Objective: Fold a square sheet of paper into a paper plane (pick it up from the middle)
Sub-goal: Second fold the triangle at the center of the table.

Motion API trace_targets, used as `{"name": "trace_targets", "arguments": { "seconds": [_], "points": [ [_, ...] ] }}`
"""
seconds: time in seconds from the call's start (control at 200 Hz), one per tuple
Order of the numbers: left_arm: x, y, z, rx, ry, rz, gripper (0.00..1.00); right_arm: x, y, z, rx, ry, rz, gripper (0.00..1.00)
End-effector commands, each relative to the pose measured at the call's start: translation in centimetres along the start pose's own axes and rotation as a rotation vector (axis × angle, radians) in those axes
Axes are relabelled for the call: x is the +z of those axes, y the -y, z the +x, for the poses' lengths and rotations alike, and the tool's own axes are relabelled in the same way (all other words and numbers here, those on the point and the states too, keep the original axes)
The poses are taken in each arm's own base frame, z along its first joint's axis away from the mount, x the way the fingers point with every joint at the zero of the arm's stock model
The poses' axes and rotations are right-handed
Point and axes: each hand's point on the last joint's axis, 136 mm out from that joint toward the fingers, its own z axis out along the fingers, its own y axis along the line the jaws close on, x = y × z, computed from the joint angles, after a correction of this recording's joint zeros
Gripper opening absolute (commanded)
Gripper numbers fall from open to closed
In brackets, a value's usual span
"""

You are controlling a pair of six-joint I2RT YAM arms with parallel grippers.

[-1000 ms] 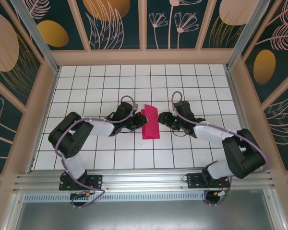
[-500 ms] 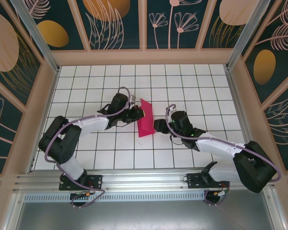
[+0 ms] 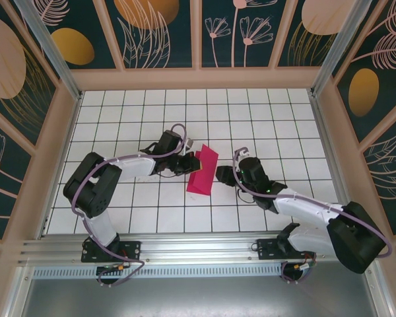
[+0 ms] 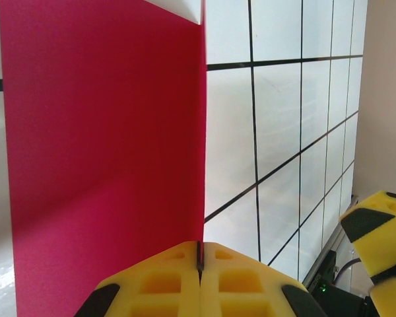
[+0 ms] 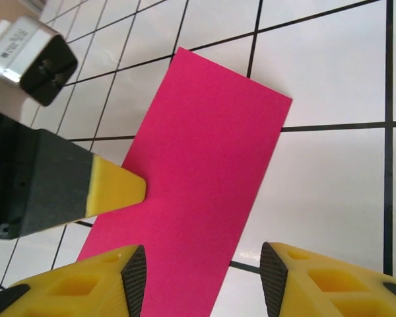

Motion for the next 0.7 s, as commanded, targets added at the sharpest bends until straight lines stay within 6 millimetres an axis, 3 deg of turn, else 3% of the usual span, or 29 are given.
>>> {"name": "trace_targets", "arguments": {
  "seconds": [0.0,0.185,0.295,0.455,0.696],
  "points": [
    [0.0,0.7,-0.4,0.004,0.002,0.021,0.02,-0.3,-2.5,-0.1,-0.125,0.021,-0.101,0.56],
    [0.2,0.5,-0.5,-0.022,0.011,0.016,0.01,1.0,-6.9,3.2,-0.381,-0.053,-0.113,0.63],
    [0.2,0.4,-0.5,-0.022,0.008,0.013,0.02,2.1,-8.1,4.8,-0.485,-0.060,-0.063,0.65],
    [0.2,0.4,-0.6,-0.026,0.013,0.010,0.01,3.7,-8.8,6.3,-0.555,-0.120,-0.001,0.69],
    [0.2,0.6,-0.8,-0.022,0.015,0.012,0.02,5.1,-7.0,7.5,-0.656,-0.115,0.198,0.69]
  ]
}}
